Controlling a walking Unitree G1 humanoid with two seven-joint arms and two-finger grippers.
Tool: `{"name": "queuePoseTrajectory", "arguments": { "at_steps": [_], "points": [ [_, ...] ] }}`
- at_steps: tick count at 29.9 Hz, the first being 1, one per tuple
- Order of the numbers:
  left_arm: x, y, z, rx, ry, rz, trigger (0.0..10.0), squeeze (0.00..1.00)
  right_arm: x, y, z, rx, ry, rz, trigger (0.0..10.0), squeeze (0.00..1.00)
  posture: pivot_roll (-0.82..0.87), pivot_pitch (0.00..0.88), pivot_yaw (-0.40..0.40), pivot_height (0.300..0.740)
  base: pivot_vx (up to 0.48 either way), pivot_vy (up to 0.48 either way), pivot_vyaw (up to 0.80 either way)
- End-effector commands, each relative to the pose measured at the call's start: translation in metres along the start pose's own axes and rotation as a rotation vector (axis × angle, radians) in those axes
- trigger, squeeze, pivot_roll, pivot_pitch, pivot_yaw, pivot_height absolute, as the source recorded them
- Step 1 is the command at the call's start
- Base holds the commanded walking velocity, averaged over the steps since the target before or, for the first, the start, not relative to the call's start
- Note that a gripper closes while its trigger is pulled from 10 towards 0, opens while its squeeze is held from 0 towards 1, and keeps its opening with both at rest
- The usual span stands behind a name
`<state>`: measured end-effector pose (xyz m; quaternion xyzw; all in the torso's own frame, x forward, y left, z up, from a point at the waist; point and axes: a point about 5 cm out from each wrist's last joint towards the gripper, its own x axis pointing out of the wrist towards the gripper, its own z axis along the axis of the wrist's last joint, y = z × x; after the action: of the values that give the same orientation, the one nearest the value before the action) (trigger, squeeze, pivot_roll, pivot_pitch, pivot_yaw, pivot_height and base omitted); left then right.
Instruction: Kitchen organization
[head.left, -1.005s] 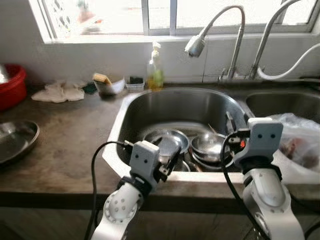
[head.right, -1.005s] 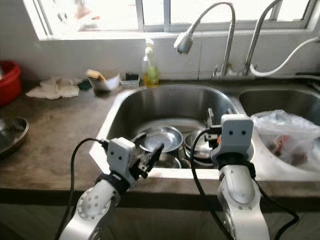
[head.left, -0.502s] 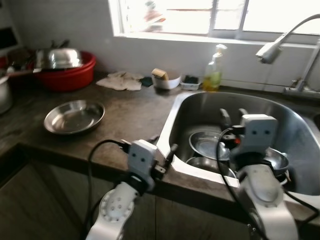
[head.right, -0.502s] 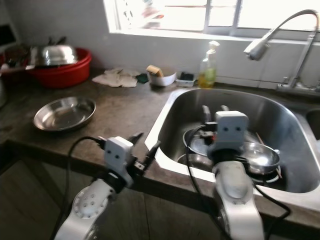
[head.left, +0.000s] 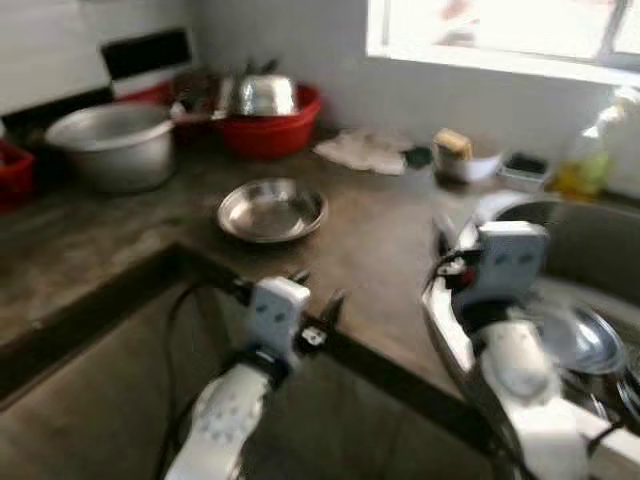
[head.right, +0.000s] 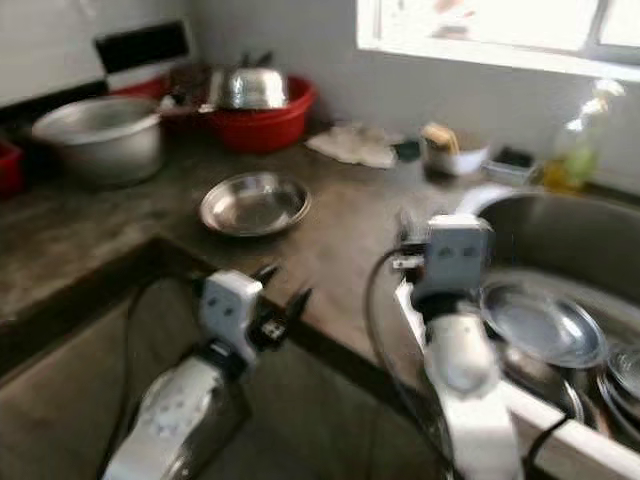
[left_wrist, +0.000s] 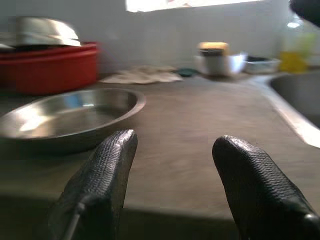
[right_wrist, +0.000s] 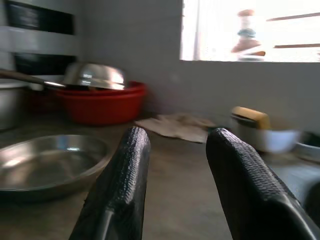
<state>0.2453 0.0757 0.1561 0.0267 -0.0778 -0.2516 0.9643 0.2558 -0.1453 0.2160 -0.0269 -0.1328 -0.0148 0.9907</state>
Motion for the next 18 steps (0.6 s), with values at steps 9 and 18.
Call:
{"name": "queuePoseTrajectory", "arguments": {
  "at_steps": [9, 18],
  "points": [
    [0.0024, -0.0054, 0.0039, 0.001, -0.019, -0.016, 10.0, 0.00, 0.0004, -0.0047, -0.0004, 0.011, 0.009, -0.019, 10.0, 0.00, 0.05, 0.005, -0.019, 0.740, 0.000, 0.000, 0.00],
    [0.0026, -0.0056, 0.0043, -0.001, -0.021, -0.017, 10.0, 0.00, 0.0005, -0.0044, -0.0005, 0.012, 0.011, -0.017, 10.0, 0.00, 0.05, 0.007, -0.022, 0.740, 0.000, 0.000, 0.00]
  ]
}}
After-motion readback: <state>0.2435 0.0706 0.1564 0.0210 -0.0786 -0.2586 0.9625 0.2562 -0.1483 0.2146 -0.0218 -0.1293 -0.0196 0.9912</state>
